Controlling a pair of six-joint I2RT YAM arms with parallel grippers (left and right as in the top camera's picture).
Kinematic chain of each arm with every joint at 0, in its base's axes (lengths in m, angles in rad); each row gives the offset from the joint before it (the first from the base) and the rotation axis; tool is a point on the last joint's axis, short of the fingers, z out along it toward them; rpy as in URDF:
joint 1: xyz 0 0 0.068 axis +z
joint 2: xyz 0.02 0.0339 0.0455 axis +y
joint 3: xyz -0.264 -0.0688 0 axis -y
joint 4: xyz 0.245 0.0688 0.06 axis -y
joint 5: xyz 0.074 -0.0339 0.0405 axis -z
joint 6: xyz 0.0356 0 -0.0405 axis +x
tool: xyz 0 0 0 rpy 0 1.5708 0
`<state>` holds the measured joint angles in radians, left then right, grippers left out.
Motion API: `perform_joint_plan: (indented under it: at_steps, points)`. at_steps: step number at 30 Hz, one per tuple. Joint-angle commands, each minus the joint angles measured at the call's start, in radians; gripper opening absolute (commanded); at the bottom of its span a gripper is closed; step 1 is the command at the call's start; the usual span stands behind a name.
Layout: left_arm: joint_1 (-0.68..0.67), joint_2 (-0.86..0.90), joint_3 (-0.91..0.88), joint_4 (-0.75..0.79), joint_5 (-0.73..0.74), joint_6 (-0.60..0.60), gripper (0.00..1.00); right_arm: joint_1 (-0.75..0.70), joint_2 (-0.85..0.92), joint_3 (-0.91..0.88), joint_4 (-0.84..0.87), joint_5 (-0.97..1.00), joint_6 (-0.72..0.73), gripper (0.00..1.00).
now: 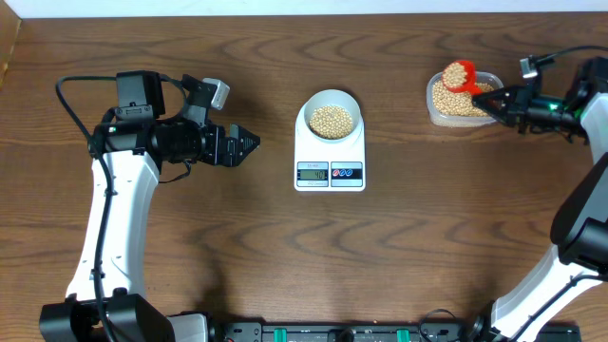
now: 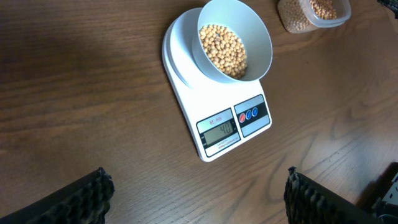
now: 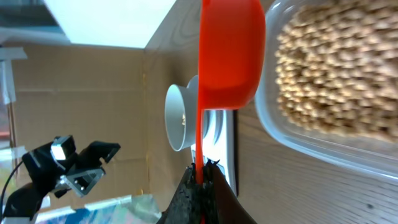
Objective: Scoop item into bowl and weigh 50g on scale
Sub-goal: 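Lift the filled scoop out of the tub with the right gripper, then carry the filled scoop over the white bowl on the scale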
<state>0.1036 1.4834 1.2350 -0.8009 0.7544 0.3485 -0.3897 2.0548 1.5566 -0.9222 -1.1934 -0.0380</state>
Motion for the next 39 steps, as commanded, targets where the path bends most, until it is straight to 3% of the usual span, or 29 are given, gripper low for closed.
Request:
perform_joint_plan:
  at_steps: [1, 22, 32, 39]
  points:
    - [0.005, -0.019, 0.013, 0.001, 0.012, 0.017, 0.9, 0.04, 0.002, 0.001, 0.003, -0.06, 0.0, 0.01]
    - [0.005, -0.019, 0.013, 0.001, 0.012, 0.017, 0.9, 0.325, 0.002, 0.001, 0.127, -0.1, 0.135, 0.01]
    - [0.005, -0.019, 0.013, 0.001, 0.012, 0.017, 0.9, 0.425, 0.002, 0.001, 0.17, -0.099, 0.131, 0.01]
    - [0.005, -0.019, 0.013, 0.001, 0.012, 0.017, 0.9, 0.485, 0.002, 0.001, 0.212, -0.034, 0.031, 0.01]
